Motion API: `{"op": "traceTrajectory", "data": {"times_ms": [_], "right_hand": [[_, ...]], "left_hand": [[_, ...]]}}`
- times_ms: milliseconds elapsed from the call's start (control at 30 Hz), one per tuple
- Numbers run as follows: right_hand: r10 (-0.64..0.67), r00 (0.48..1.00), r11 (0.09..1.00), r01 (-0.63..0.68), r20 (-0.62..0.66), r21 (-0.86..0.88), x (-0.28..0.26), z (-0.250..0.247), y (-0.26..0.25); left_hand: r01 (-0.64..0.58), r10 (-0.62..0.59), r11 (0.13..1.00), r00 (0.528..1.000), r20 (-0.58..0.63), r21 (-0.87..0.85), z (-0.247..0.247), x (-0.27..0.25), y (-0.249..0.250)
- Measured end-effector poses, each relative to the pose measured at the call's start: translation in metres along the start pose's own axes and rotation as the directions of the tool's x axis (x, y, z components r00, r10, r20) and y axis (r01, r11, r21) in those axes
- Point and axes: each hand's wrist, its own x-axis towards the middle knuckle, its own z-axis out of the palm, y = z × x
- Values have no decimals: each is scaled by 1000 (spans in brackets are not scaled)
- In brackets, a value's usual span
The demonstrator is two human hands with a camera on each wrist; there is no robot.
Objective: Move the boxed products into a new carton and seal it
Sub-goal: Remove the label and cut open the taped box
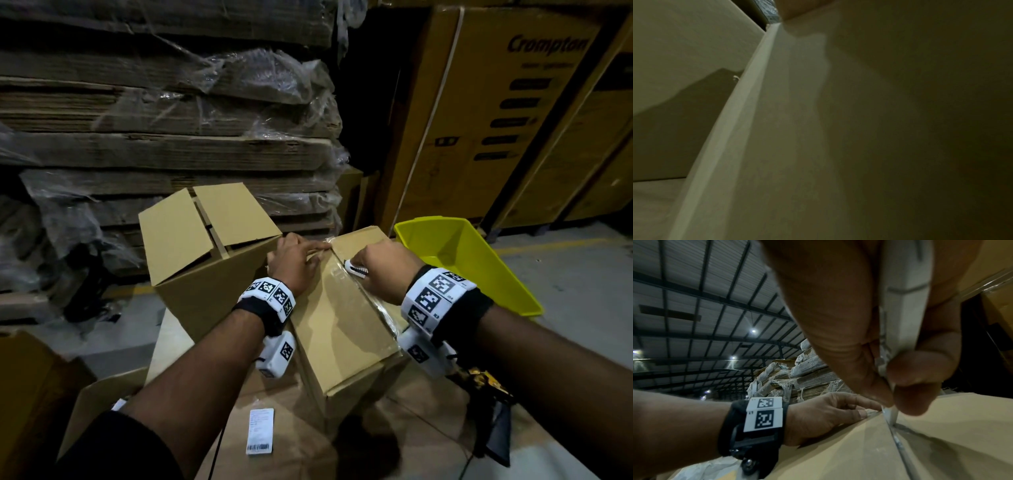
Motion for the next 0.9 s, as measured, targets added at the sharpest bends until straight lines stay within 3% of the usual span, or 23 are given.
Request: {"op": "traceTrajectory", "data": {"times_ms": [567, 900], "right_hand": [[-52, 993, 995, 42, 106, 95, -86, -13, 6], [-114, 992, 985, 107, 48, 138, -131, -3, 10]], "left_hand": [[-11, 11, 1000, 1000, -8, 23, -1, -3, 3], [-15, 16, 999, 999, -28, 30, 1, -4, 3]]}}
